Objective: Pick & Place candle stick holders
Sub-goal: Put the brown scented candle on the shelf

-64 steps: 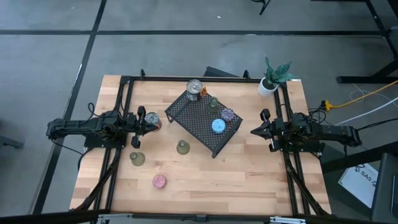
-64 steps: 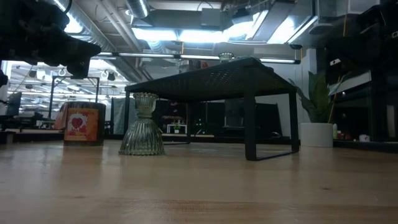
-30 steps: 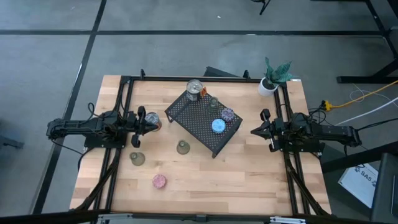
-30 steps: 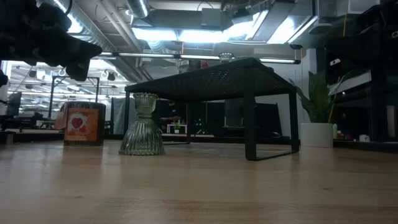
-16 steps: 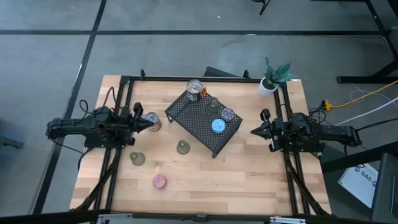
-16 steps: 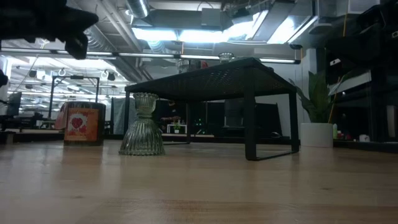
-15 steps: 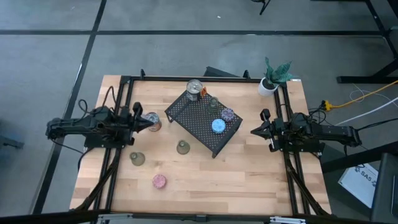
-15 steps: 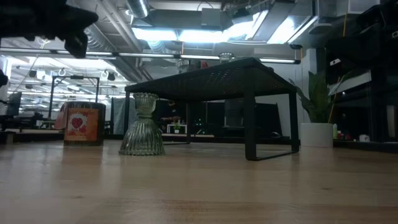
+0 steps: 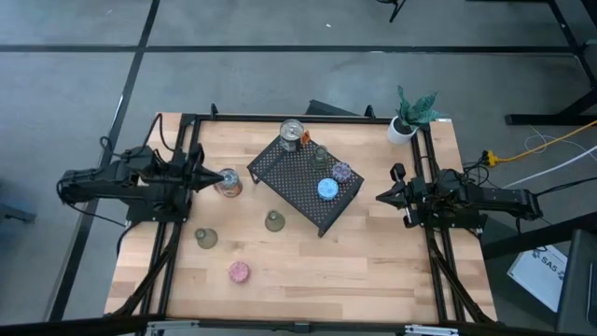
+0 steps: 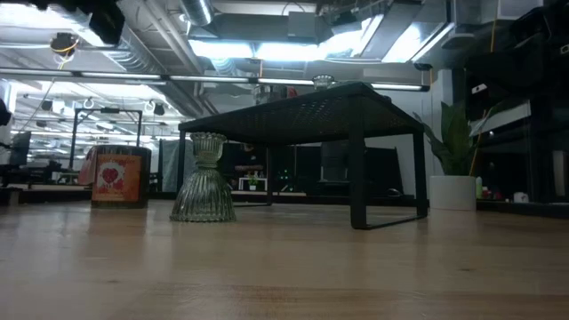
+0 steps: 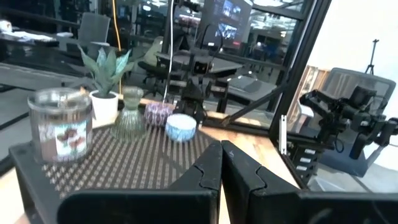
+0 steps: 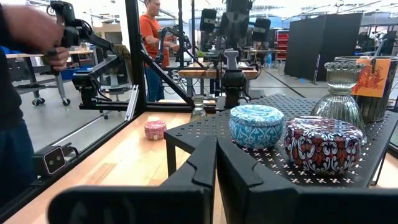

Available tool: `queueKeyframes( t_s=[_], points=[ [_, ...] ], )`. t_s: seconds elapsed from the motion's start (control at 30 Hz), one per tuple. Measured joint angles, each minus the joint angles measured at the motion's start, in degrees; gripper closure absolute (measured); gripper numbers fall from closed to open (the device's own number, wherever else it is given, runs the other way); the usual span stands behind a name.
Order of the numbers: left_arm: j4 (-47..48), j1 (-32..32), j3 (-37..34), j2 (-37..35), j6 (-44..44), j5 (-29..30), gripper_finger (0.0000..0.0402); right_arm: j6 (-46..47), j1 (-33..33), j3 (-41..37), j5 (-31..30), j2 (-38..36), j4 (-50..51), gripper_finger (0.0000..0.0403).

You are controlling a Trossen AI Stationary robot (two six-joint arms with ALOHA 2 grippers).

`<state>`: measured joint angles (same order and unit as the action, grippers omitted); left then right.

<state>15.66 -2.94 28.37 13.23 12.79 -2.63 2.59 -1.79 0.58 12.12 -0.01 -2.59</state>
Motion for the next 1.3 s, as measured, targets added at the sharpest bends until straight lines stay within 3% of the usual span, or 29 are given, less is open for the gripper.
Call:
queueKeyframes(
  t_s=[0.7,1.07,1.3],
  points=[
    [5.75,0.0,18.96,20.66,-0.03,0.36,0.04,0.0,-0.01,0.0,0.0,0.0,0.0,0.0387],
    [18.06,-0.02,20.25,27.06,-2.9,1.51,0.04,-0.01,0.0,0.0,0.0,0.0,0.0,0.0387],
    [24.03,-1.31,20.25,28.86,-0.26,1.55,0.04,-0.02,0.0,0.0,0.0,0.0,0.0,0.0387]
  ],
)
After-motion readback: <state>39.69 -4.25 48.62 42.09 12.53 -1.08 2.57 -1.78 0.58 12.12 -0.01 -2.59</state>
